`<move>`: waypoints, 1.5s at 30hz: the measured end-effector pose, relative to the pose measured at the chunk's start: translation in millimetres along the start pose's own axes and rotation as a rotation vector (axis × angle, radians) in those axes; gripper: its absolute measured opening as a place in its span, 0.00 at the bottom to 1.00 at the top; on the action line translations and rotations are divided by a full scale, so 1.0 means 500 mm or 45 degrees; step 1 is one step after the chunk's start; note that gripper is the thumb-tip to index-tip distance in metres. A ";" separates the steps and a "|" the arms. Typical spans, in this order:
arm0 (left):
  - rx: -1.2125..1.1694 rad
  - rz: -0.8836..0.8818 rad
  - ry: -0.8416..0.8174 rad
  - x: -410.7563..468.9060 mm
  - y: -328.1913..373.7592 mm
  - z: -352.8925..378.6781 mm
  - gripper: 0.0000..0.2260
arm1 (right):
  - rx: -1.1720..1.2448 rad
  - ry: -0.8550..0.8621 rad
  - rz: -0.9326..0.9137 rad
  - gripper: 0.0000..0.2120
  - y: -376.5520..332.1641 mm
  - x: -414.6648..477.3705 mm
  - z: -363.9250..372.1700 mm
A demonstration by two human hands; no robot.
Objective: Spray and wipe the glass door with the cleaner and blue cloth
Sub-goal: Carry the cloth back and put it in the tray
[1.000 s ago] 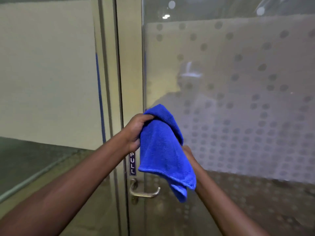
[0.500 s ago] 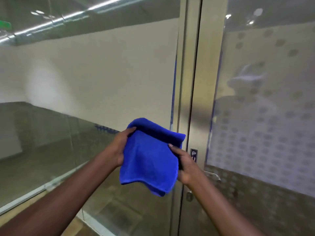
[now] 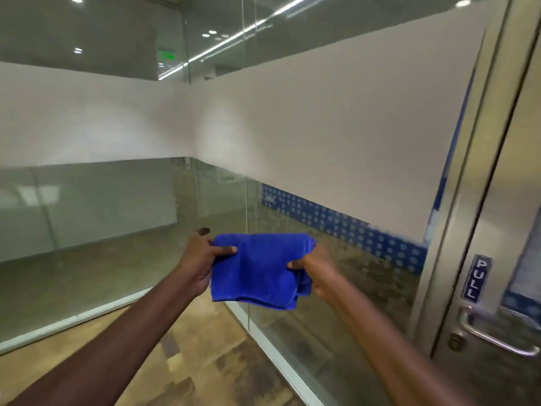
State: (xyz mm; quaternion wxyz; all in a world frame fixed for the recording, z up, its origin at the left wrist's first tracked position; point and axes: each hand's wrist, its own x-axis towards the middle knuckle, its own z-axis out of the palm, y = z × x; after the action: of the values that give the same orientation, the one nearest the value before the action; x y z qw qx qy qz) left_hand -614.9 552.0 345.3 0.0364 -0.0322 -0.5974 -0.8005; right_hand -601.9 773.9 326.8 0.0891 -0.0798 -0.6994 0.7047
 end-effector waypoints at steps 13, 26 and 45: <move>1.015 0.340 0.512 -0.113 0.072 -0.380 0.25 | -0.921 -0.512 -0.775 0.15 0.004 0.015 0.391; 2.279 -0.259 1.017 -0.269 0.133 -0.528 0.17 | -0.397 -1.373 -0.845 0.06 0.012 -0.055 0.693; 0.440 -0.363 1.175 -0.738 0.046 -0.677 0.22 | -0.326 -2.554 -1.089 0.17 0.071 -0.584 1.048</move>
State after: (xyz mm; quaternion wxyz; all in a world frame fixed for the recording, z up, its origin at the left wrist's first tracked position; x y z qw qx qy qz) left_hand -248.2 228.2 236.1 0.1914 0.4128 -0.6411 -0.6180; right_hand -443.1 195.5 292.4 -0.2921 0.7701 -0.4919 0.2822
